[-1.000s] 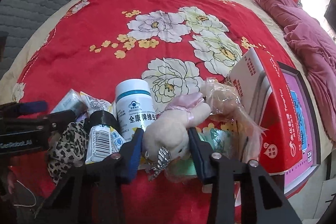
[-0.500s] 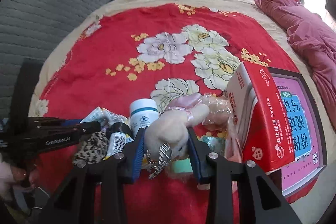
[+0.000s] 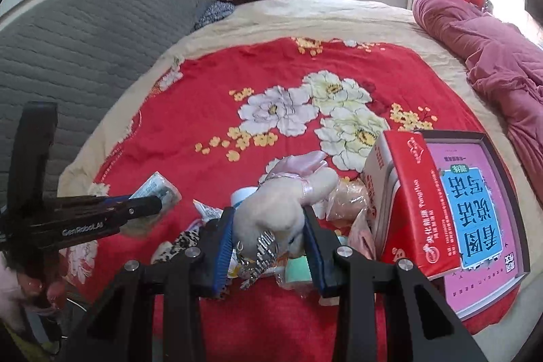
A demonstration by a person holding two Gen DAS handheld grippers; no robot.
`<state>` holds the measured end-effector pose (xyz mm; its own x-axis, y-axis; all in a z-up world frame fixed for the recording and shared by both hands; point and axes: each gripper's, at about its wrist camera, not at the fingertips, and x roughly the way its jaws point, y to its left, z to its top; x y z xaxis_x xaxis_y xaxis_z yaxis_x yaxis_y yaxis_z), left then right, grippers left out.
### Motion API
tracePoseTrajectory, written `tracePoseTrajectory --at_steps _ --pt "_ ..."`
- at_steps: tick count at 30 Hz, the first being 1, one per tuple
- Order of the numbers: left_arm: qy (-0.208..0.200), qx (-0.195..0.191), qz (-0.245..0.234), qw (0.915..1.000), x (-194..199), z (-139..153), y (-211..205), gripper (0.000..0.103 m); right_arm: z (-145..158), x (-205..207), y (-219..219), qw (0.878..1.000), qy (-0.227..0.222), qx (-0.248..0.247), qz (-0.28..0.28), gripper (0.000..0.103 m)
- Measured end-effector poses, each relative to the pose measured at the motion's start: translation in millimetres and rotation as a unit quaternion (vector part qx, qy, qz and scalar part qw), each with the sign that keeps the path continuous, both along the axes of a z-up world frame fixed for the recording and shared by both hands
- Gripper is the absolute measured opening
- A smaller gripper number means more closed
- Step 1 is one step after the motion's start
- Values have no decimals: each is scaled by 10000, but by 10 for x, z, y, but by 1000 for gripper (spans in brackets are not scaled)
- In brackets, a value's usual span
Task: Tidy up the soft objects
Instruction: 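Carry the wipe packet and bunny with both tools over the pink tray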
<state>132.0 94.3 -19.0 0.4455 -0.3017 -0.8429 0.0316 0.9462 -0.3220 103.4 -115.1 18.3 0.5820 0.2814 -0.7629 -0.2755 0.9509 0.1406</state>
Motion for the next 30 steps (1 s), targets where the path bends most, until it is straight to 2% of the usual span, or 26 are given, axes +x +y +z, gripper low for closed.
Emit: tracePoseTrajectory --at_steps 9,18,30 --pt "-368 91 -214 9991 -195 511 -451 23 344 -176 -304 9993 -307 216 -69 39" --pt "-512 141 -608 9967 -320 772 -995 23 620 -368 -847 9971 -412 464 -447 39" --pt "-646 173 -1132 9913 -441 1021 -1821 23 778 -513 -1633 9915 -533 576 -1041 39"
